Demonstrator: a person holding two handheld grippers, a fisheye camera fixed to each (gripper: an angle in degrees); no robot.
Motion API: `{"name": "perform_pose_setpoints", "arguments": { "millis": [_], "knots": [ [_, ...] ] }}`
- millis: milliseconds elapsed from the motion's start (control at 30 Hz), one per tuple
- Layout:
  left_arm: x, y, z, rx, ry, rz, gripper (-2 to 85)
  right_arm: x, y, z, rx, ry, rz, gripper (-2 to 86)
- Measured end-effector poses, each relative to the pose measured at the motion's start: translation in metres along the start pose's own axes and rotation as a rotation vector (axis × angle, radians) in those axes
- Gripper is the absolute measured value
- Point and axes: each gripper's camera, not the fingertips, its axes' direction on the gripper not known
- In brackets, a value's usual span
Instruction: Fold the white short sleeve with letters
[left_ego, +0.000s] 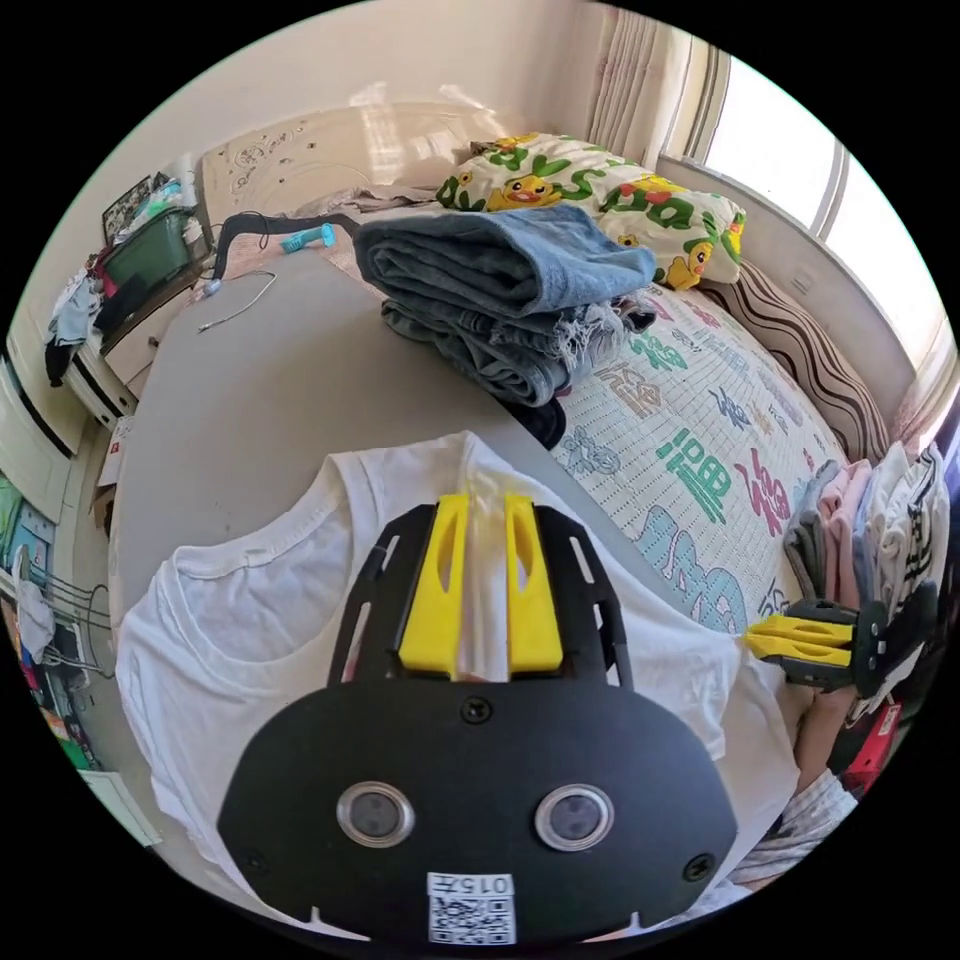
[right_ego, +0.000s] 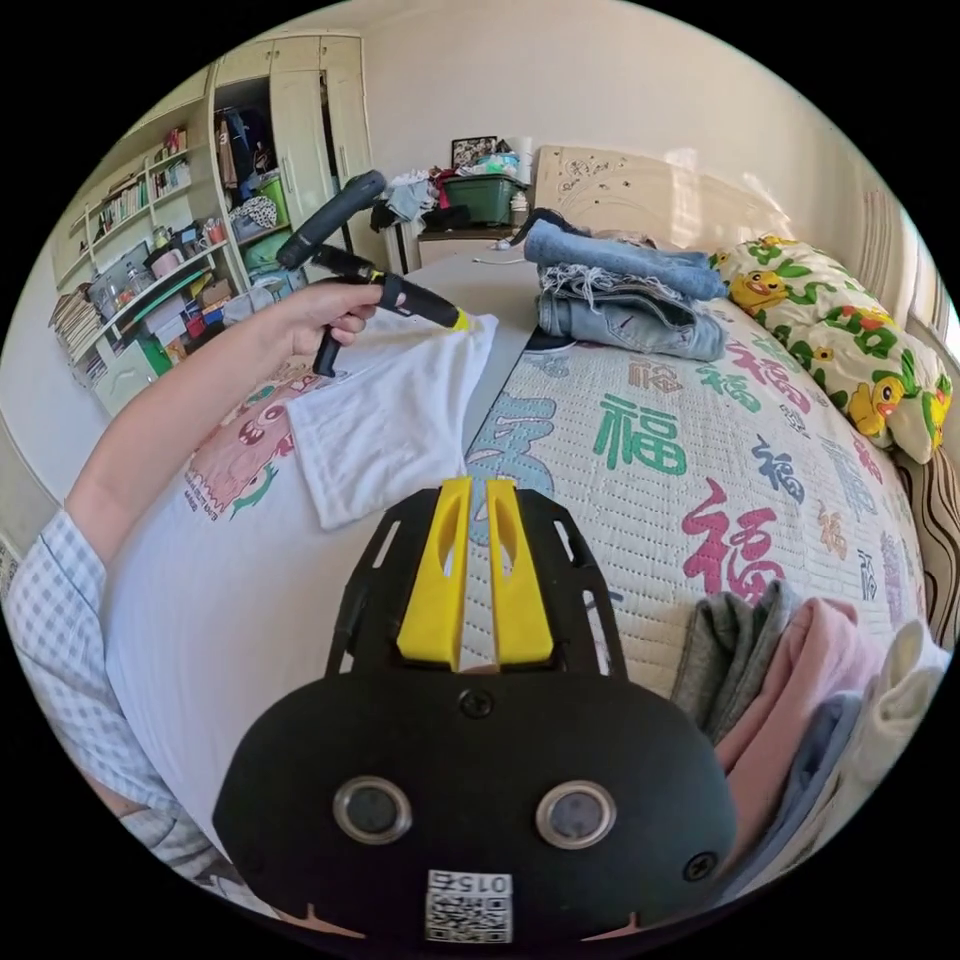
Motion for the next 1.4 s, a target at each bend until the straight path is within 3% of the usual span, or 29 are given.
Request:
{"name": "perform_pose_setpoints", "arguments": {
  "millis": [167, 267, 467, 833, 1033, 1100, 1167, 1233, 1300, 1400],
  "knots": [
    [0.031, 0.092, -0.079, 0.047, 0.087, 0.194, 8.6, 0.02, 0.006, -0.031, 0.201, -0.174, 0.011, 5.7],
    [0.086, 0.155, -0.115, 0.06, 0.211, 0.405, 8.5, 0.022, -0.004, -0.013, 0.13, -0.198, 0.0, 5.5],
    [0.174, 0.202, -0.111, 0.033, 0.176, 0.643, 7.8, 0.025, -0.015, 0.011, 0.026, -0.137, 0.011, 5.0],
    [0.183, 0.217, -0.123, -0.016, 0.18, 0.708, 0.3, 0.036, -0.018, 0.041, -0.069, -0.04, -0.014, -0.1],
    [0.154, 0.2, -0.145, -0.015, 0.184, 0.643, 1.4, 0.059, -0.004, 0.037, -0.048, -0.013, 0.019, 3.2],
    [0.119, 0.188, -0.185, 0.081, 0.204, 0.568, 2.7, 0.072, 0.007, 0.016, 0.046, 0.013, 0.059, 6.2],
    [0.085, 0.178, -0.211, 0.131, 0.224, 0.493, 4.2, 0.08, 0.029, -0.019, 0.213, -0.087, 0.023, 6.5],
    [0.055, 0.168, -0.222, 0.138, 0.214, 0.424, 5.8, 0.078, 0.039, -0.031, 0.253, -0.223, -0.057, 6.6],
    [0.024, 0.158, -0.214, 0.099, 0.222, 0.354, 6.9, 0.07, 0.043, -0.025, 0.209, -0.307, -0.142, 7.1],
    [0.007, 0.144, -0.187, -0.015, 0.236, 0.326, 7.3, 0.051, 0.044, 0.01, 0.032, -0.266, -0.248, 8.1]
  ]
}}
